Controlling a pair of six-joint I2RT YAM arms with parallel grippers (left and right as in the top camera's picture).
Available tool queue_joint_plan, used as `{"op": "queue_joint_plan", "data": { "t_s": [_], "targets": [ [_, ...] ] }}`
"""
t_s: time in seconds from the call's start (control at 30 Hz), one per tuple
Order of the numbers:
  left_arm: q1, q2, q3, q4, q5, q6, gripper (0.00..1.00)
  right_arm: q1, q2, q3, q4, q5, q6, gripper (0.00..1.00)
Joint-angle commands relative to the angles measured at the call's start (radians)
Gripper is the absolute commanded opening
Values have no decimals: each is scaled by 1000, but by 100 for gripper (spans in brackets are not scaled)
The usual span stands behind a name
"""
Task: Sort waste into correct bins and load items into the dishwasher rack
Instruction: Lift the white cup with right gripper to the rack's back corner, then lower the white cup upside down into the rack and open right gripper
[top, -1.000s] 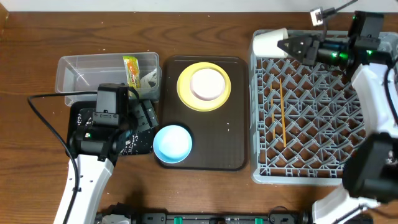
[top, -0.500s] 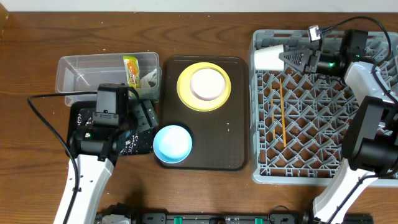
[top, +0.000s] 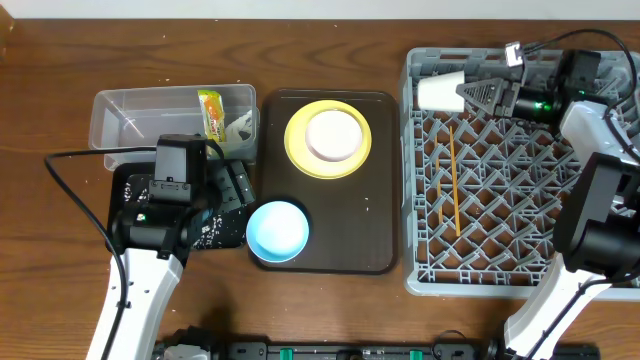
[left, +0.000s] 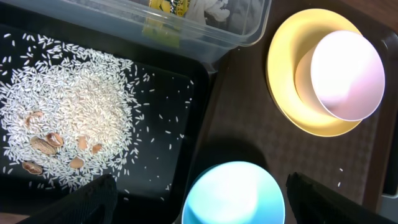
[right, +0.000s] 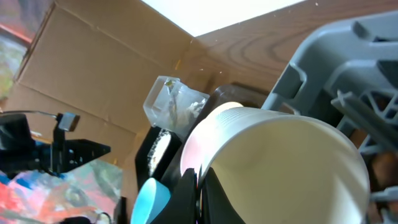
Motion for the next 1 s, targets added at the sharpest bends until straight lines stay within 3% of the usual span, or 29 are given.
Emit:
{"op": "queue_joint_plan", "data": {
  "t_s": [0.0, 0.47, 0.97],
  "targets": [
    [3, -4, 16, -2, -10, 3, 90, -3, 12, -2, 12, 6, -24, 1],
    [3, -4, 16, -2, -10, 3, 89, 26, 13, -2, 64, -62, -23, 1],
    [3, -3, 16, -2, -10, 3, 89, 20, 17, -61, 71, 32, -24, 1]
  ]
}}
